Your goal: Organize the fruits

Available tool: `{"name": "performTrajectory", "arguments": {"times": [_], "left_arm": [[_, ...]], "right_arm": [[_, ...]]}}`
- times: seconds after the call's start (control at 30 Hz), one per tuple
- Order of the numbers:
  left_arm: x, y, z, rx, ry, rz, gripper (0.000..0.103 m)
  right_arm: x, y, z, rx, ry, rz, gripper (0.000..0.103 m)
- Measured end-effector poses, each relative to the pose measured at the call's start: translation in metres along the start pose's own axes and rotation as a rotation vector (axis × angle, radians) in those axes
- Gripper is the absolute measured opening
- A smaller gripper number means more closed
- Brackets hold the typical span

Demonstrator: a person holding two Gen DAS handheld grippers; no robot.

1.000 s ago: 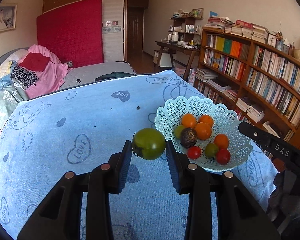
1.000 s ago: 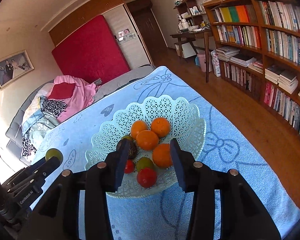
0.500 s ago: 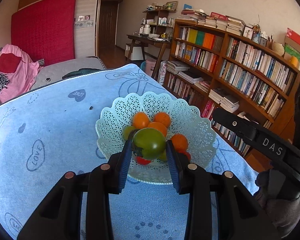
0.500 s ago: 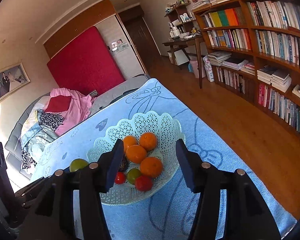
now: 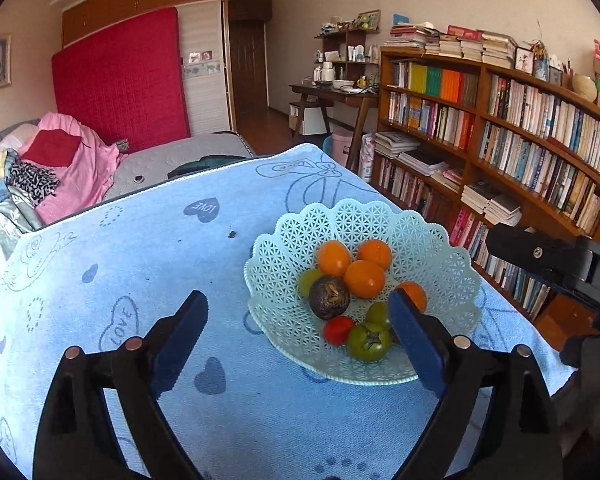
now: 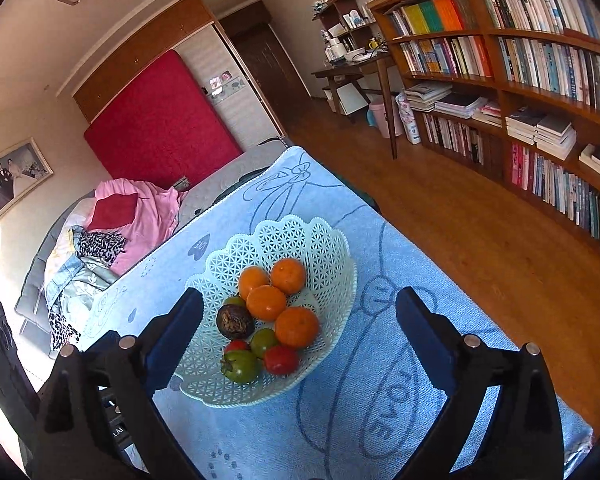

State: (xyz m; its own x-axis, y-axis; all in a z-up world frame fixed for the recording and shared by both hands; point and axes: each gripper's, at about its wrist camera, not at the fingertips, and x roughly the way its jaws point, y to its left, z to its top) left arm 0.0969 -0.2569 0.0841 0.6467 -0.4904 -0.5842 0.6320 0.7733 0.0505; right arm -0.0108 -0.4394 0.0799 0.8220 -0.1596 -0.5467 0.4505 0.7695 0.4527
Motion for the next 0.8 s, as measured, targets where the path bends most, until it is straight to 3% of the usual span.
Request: {"name": "performTrajectory", "arguments": {"times": [0.23,0.47,0.8], "left_arm": [[-0.012,-0.002,-0.004,0.078,-0.045,0.121,0.091],[-0.022,0.001,-0.006,0.095,-0.077,0.215,0.093],[-0.040,0.007,-0.009,0.083,-0.109,0.279,0.093]], "right_arm": [[-0.006,0.014,0.000,-0.087,-0.001,-0.020,0.100],[-0.019,0.028,0.000,-0.220,-0.048,-0.105,0.100],[-0.032,0.039,-0.002,-0.297,-0.054,-0.102,0.100]]}}
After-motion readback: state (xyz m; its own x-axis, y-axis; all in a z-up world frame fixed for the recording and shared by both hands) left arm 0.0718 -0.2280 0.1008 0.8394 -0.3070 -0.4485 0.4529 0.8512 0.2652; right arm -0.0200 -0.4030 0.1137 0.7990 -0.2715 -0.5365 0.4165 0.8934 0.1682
